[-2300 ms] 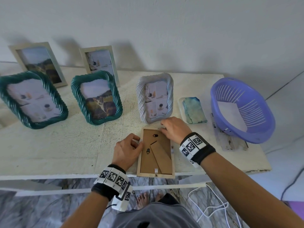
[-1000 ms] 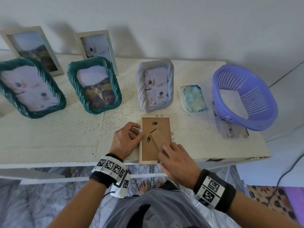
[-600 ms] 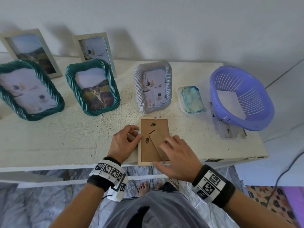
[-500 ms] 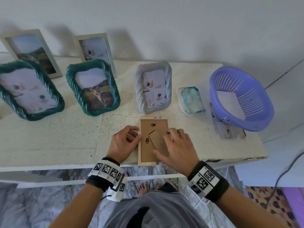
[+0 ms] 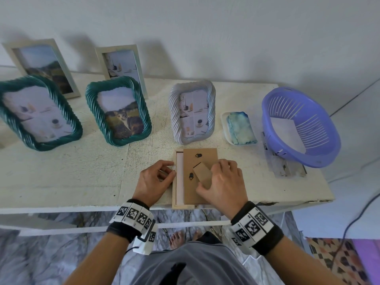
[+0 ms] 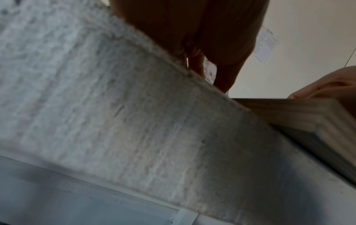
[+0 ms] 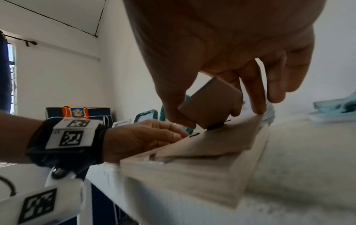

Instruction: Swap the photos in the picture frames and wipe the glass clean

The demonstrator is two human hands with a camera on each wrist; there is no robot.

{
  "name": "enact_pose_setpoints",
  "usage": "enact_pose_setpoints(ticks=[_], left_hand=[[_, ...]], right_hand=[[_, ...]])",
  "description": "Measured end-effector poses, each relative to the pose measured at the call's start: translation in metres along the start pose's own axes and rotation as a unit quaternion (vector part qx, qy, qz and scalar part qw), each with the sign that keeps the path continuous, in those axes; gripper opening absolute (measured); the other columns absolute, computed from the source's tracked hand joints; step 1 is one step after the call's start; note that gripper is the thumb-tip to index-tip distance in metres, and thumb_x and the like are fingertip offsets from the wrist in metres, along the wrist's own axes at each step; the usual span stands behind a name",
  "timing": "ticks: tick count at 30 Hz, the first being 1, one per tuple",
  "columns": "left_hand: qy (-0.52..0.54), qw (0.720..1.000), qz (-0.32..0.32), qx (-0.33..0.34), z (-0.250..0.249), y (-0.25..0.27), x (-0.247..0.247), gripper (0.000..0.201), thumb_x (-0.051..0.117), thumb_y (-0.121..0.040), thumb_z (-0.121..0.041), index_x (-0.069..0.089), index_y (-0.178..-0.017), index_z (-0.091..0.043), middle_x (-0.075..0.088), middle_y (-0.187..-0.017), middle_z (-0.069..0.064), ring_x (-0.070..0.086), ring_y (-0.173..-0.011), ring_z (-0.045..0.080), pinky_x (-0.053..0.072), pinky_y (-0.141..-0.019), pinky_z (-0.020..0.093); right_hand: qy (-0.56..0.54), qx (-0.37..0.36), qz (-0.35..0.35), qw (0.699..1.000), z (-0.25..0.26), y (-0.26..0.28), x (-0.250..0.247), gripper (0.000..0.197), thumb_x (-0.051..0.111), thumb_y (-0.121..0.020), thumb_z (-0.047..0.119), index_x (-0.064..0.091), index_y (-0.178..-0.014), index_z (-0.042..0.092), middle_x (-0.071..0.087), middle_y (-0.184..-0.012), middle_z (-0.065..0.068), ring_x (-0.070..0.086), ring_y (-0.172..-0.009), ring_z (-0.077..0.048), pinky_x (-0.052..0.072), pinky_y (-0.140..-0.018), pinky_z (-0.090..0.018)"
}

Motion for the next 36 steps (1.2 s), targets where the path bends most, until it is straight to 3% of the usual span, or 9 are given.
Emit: enact_pose_setpoints(ticks=[5,11,18,22,24,26,29,32,36], left_hand=[[0.001,1.0,-0.003,0.001,0.0,0.0,0.0,0.023,0.075,-0.086,-0.015,0.067,-0.103,-0.028,0.069,-0.08,-0.008,0.065,-0.068,0.009,0.06,-0.068,0.032],[-0.003,1.0,-0.006,0.008,0.001,0.0,0.0,0.022,0.075,-0.086,-0.016,0.068,-0.104,-0.025,0.069,-0.079,-0.009,0.065,-0.067,0.008,0.059,-0.067,0.027],[-0.009,1.0,-0.003,0.012,-0.002,0.0,-0.001,0.023,0.074,-0.086,-0.015,0.066,-0.103,-0.028,0.068,-0.08,-0.009,0.065,-0.069,0.006,0.059,-0.067,0.024],[-0.014,1.0,-0.004,0.018,-0.003,0.001,-0.002,0.023,0.074,-0.086,-0.015,0.067,-0.105,-0.026,0.068,-0.08,-0.011,0.065,-0.07,0.006,0.059,-0.067,0.024],[-0.013,1.0,-0.006,0.017,-0.003,0.001,-0.002,0.023,0.074,-0.086,-0.014,0.068,-0.106,-0.023,0.068,-0.08,-0.011,0.065,-0.07,0.006,0.059,-0.067,0.025],[-0.011,1.0,-0.007,0.015,-0.002,0.001,-0.001,0.023,0.074,-0.086,-0.013,0.068,-0.107,-0.021,0.069,-0.079,-0.011,0.065,-0.07,0.007,0.059,-0.067,0.027],[-0.012,1.0,-0.005,0.02,-0.002,0.001,-0.002,0.023,0.074,-0.086,-0.013,0.068,-0.109,-0.017,0.068,-0.079,-0.01,0.065,-0.071,0.007,0.058,-0.067,0.025],[-0.01,1.0,-0.003,0.022,-0.004,0.002,-0.002,0.024,0.074,-0.087,-0.012,0.069,-0.11,-0.014,0.069,-0.079,-0.009,0.066,-0.072,0.006,0.057,-0.067,0.02],[0.001,1.0,-0.002,0.011,-0.004,0.001,-0.003,0.023,0.074,-0.087,-0.013,0.069,-0.109,-0.015,0.068,-0.078,-0.009,0.066,-0.071,0.006,0.059,-0.067,0.025]], right_hand=[[-0.014,0.041,0.052,0.998,-0.05,-0.002,-0.013,0.043,0.049,-0.078,0.056,0.054,-0.094,0.016,0.052,-0.105,0.0,0.044,-0.1,-0.022,0.043,-0.086,-0.036],[-0.041,0.08,0.095,0.991,-0.098,0.006,-0.005,0.039,0.061,-0.075,0.052,0.049,-0.094,0.021,0.048,-0.104,0.004,0.043,-0.101,-0.021,0.036,-0.082,-0.035],[0.004,0.075,0.113,0.991,-0.101,0.011,0.011,0.052,0.059,-0.073,0.06,0.055,-0.106,0.02,0.049,-0.115,0.001,0.045,-0.108,-0.024,0.039,-0.088,-0.038],[-0.022,0.058,0.068,0.996,-0.076,0.008,0.0,0.067,0.042,-0.073,0.069,0.051,-0.117,0.02,0.047,-0.125,-0.005,0.044,-0.112,-0.029,0.042,-0.089,-0.042],[-0.08,0.032,0.09,0.992,-0.054,0.006,0.003,0.074,0.042,-0.074,0.072,0.04,-0.132,0.025,0.038,-0.142,-0.008,0.037,-0.126,-0.03,0.04,-0.098,-0.045],[-0.129,0.002,0.138,0.982,-0.031,0.004,0.012,0.086,0.049,-0.075,0.076,0.02,-0.145,0.036,0.015,-0.159,-0.007,0.017,-0.144,-0.031,0.03,-0.111,-0.052],[-0.132,-0.023,0.197,0.971,-0.006,0.0,0.028,0.104,0.054,-0.071,0.081,-0.004,-0.15,0.046,-0.015,-0.163,-0.004,-0.01,-0.149,-0.028,0.012,-0.117,-0.053],[-0.1,-0.035,0.216,0.971,0.005,-0.005,0.038,0.114,0.05,-0.064,0.09,-0.019,-0.146,0.05,-0.022,-0.161,-0.008,-0.016,-0.148,-0.032,0.006,-0.119,-0.051],[-0.066,-0.039,0.223,0.972,0.008,-0.008,0.044,0.122,0.048,-0.059,0.094,-0.025,-0.145,0.049,-0.022,-0.16,-0.013,-0.016,-0.147,-0.039,0.002,-0.119,-0.052]])
Point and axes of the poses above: each hand's wrist, its own y-axis away from the middle knuckle, its own x-axis out of the palm, z = x × y, the point moved 4 cm from there along -y, towards the middle knuckle
